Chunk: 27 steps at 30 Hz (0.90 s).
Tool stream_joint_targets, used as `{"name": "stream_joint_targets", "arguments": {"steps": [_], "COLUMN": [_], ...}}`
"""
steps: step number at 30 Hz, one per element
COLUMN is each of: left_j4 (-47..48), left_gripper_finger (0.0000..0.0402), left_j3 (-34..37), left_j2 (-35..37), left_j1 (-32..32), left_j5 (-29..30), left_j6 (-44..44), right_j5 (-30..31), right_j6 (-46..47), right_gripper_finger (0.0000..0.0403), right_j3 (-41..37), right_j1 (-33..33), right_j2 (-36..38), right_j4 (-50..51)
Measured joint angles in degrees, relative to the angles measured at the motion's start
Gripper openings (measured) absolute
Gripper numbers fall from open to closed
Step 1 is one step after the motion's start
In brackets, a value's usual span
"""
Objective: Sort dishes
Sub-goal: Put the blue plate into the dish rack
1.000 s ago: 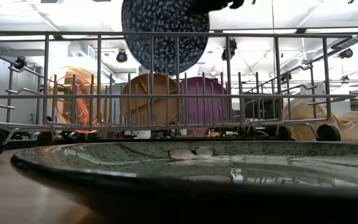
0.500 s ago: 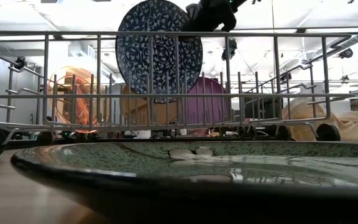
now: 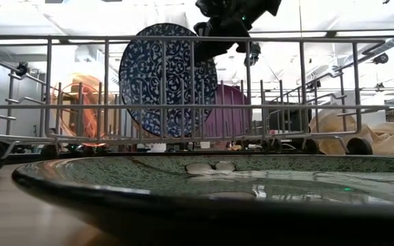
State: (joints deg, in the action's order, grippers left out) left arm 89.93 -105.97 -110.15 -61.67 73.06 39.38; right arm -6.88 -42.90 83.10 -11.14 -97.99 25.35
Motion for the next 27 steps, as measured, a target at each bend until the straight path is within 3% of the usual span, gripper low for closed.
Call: {"name": "stream_joint_targets", "arguments": {"steps": [12,27], "left_j4": [-0.1,-0.2], "left_gripper_finger": [0.0000,0.0000], "left_j3": [0.0,0.0], "left_j2": [0.0,0.0], "left_j1": [0.0,0.0], "left_j5": [0.0,0.0], "left_j6": [0.2,0.2], "right_j5": [1.3,2.5], "right_j6": [4.0,6.6], "right_gripper_finger": [0.0084,0.0130], "right_j3": [0.1,2.3], "right_j1": [-0.3,-0.5], "right_j2": [0.4,1.2], "right_j4": [-0.9,-0.7]}}
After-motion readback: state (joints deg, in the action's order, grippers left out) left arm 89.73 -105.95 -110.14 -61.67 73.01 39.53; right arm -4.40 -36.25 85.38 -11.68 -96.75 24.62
